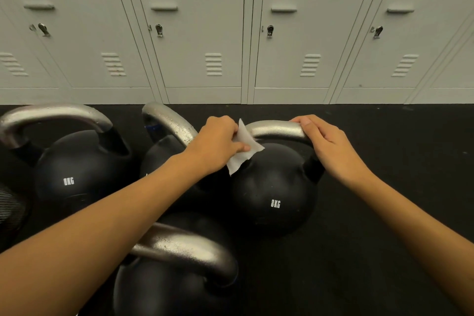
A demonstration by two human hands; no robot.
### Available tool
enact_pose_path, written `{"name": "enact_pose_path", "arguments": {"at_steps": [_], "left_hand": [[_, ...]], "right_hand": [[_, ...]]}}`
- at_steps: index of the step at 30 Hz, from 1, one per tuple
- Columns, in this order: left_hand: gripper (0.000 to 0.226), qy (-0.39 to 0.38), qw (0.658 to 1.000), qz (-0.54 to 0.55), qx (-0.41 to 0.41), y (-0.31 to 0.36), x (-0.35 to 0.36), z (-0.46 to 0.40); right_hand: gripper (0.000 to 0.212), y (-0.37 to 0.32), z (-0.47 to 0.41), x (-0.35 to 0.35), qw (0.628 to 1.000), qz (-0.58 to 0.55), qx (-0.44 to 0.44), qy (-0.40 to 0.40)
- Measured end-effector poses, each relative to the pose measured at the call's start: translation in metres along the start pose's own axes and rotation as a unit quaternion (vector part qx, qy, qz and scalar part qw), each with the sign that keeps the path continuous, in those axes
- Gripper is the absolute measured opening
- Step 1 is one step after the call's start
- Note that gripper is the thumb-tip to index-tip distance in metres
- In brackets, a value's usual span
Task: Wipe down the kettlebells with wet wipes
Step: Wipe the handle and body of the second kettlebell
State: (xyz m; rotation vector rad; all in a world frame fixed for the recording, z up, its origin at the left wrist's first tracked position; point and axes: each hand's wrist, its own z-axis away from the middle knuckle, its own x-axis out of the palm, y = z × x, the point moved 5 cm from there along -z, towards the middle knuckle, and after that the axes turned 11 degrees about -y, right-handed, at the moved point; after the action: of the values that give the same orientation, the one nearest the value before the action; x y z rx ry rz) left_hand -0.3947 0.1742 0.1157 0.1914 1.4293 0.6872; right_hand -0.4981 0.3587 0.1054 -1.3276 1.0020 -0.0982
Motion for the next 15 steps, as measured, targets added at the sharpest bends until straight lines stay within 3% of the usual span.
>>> {"name": "enact_pose_path", "arguments": {"at_steps": [5,11,15], "left_hand": [[0.029,0.018,0.997,-0.038,0.070,0.024,-0.006,0.004],[0.021,-0.053,0.998,-0.024,-0.010,-0.008,0.003,-0.004],[0.017,-0.034,0.999,-0.008,0.027,0.007,-0.004,-0.006]], "right_hand": [[0.030,0.002,0.000,0.001,1.000,0.004,0.002,0.008],[0.030,0.003,-0.001,0.001,1.000,0.005,0.002,0.015],[0.031,0.004,-0.001,0.001,1.000,0.008,0.000,0.018]]}}
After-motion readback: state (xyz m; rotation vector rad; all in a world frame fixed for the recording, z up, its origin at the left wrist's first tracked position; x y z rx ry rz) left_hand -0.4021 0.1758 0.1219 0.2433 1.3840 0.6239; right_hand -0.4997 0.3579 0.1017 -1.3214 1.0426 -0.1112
